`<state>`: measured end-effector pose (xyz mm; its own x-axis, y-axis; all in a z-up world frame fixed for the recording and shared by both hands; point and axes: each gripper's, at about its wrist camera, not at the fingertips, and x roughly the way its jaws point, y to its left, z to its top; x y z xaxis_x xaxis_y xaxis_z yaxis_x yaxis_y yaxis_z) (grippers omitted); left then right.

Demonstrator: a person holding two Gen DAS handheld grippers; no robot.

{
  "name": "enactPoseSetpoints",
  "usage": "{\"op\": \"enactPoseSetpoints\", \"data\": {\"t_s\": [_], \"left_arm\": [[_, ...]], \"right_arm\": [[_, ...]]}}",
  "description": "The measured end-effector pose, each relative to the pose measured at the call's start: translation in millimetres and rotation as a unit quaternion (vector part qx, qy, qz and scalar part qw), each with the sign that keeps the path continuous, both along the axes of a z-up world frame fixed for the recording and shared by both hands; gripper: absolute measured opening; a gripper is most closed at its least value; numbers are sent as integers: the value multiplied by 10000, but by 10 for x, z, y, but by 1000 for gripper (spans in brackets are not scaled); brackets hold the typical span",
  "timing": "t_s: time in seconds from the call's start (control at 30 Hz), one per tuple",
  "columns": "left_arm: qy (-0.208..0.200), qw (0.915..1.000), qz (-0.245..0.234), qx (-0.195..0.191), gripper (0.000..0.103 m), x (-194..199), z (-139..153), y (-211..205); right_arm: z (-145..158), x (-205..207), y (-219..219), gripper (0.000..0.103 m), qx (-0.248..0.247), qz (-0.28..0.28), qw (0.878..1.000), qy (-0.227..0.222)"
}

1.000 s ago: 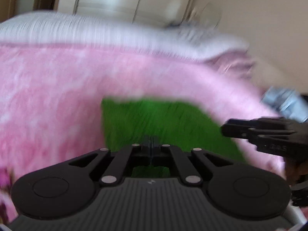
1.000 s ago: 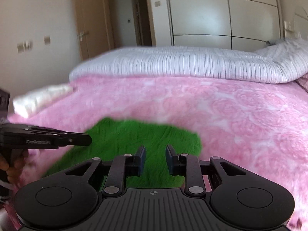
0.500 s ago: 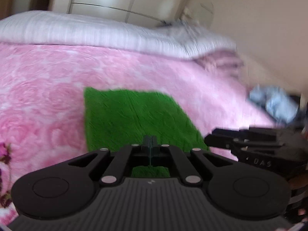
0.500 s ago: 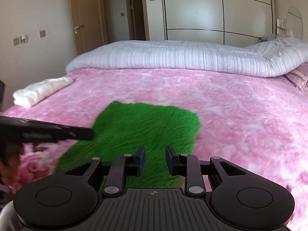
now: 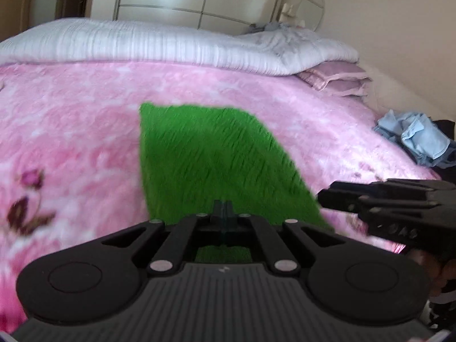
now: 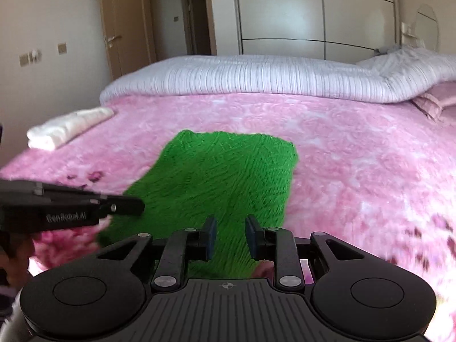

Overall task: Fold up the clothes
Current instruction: 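Pull both open grippers back from the folded vest bundle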

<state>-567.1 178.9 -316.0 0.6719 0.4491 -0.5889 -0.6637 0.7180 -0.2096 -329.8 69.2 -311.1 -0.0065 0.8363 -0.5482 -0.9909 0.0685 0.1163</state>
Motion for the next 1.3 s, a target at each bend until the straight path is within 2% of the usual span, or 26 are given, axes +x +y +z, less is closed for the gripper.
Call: {"op": "enactPoseSetpoints", "data": {"t_s": [0.13,0.2,0.43,0.53,0.6,0.7,0.8,1.03,1.3], "left_arm": [[98,9998,195,-15,0,-25,-75,-82],[146,9995,292,-23,0,-38,-112,-124],[667,9938,866,-202,0,-73,-5,-423],[931,9891,1108,-265,10,-88,35,-590],[1021,9878,1142,-270,14,-102,49,-689],[1129,9860,1196,-290,18,-131,67,-801],[1196,9853,1207,-201,28,-154,111,-903],[1212,9849,1234,-4,30,-241,228,-1106],[1133,9855,1245,208,31,-346,336,-1315]], "right_arm": [[-248,-105,58,27,-521,63,9986,0],[-282,-159,63,27,-485,66,9987,-164],[-157,-205,-89,30,-743,-453,9961,151],[-198,-205,-195,40,-1036,-727,9907,492],[-222,-191,-249,43,-1149,-794,9882,635],[-224,-225,-298,47,-1275,-861,9861,629],[-182,-272,-342,52,-1281,-918,9858,583],[-42,-439,-489,58,-1176,-887,9883,404],[37,-586,-657,59,-1125,-893,9892,281]]}}
